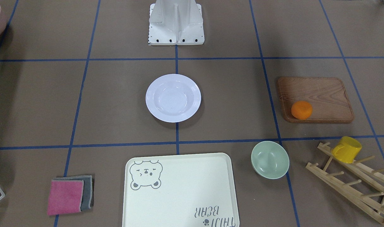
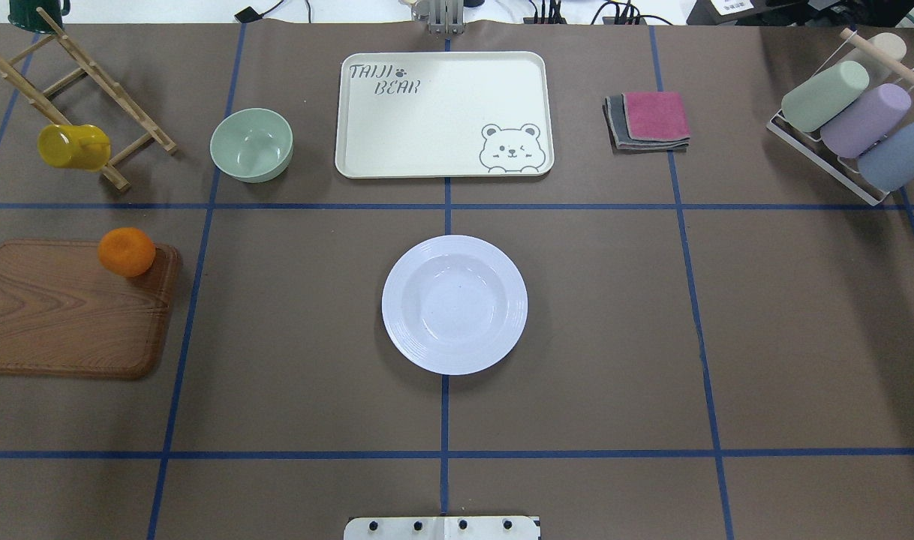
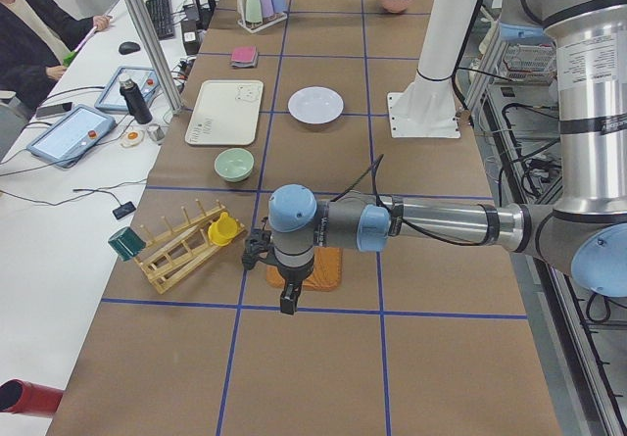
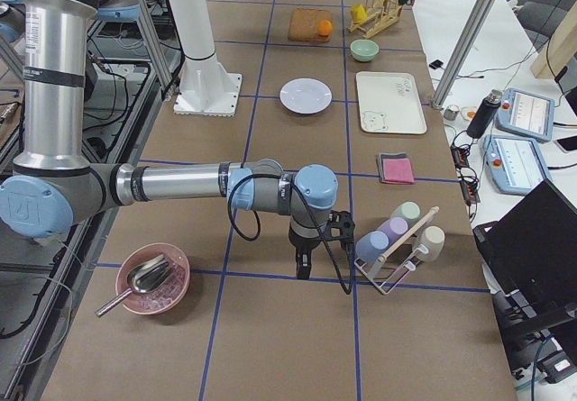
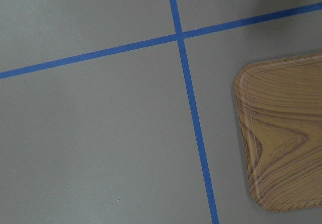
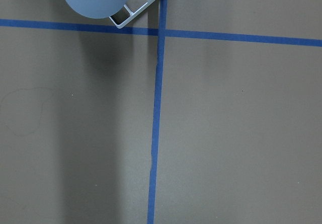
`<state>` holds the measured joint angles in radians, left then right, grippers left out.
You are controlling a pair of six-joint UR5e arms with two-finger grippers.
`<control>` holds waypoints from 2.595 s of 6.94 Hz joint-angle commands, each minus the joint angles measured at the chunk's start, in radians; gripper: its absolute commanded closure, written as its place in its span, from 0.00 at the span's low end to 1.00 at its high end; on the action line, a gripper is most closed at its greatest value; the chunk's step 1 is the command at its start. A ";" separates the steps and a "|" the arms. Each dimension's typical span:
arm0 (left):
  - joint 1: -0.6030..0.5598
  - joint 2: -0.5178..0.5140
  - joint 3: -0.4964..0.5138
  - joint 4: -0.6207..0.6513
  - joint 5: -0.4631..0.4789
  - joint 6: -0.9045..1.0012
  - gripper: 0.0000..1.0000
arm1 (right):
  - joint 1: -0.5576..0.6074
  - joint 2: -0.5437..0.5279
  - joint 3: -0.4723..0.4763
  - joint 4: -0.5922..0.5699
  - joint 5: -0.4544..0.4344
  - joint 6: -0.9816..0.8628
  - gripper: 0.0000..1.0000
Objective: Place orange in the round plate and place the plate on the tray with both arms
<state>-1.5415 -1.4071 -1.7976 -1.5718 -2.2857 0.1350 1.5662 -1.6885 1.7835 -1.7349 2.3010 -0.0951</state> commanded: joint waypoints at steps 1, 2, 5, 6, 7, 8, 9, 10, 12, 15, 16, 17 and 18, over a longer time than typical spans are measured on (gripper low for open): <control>0.000 0.000 -0.025 0.006 0.000 0.000 0.01 | 0.000 -0.002 0.001 0.000 0.000 0.000 0.00; 0.000 0.000 -0.032 0.007 0.000 -0.002 0.01 | 0.000 -0.003 0.001 0.000 0.000 0.000 0.00; 0.004 -0.013 -0.118 -0.010 -0.042 -0.011 0.01 | 0.000 -0.008 0.004 0.113 0.003 -0.005 0.00; 0.023 -0.054 -0.112 -0.052 -0.052 -0.008 0.01 | -0.002 -0.007 0.004 0.208 0.005 0.005 0.00; 0.041 -0.099 -0.089 -0.124 -0.060 -0.005 0.01 | -0.002 -0.010 0.010 0.282 0.024 0.024 0.00; 0.041 -0.092 -0.079 -0.213 -0.133 0.000 0.01 | -0.011 0.001 0.014 0.290 0.067 0.082 0.00; 0.058 -0.089 -0.074 -0.326 -0.200 -0.033 0.01 | -0.053 0.004 0.028 0.290 0.060 0.131 0.00; 0.177 -0.137 -0.069 -0.341 -0.202 -0.175 0.02 | -0.076 0.004 0.049 0.290 0.060 0.208 0.00; 0.388 -0.153 -0.066 -0.452 -0.029 -0.573 0.02 | -0.112 0.000 0.062 0.316 0.020 0.265 0.00; 0.613 -0.174 -0.025 -0.519 0.254 -0.796 0.02 | -0.112 -0.010 0.059 0.333 0.005 0.265 0.00; 0.629 -0.191 0.000 -0.520 0.264 -0.796 0.02 | -0.112 -0.010 0.059 0.333 0.005 0.265 0.00; 0.645 -0.211 0.026 -0.522 0.267 -0.810 0.02 | -0.112 -0.011 0.059 0.333 0.005 0.265 0.00; 0.668 -0.233 0.041 -0.522 0.305 -0.831 0.02 | -0.112 -0.011 0.059 0.333 0.003 0.265 0.00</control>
<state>-0.9000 -1.6147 -1.7807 -2.0927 -2.0152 -0.6742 1.4543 -1.6991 1.8424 -1.4022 2.3056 0.1702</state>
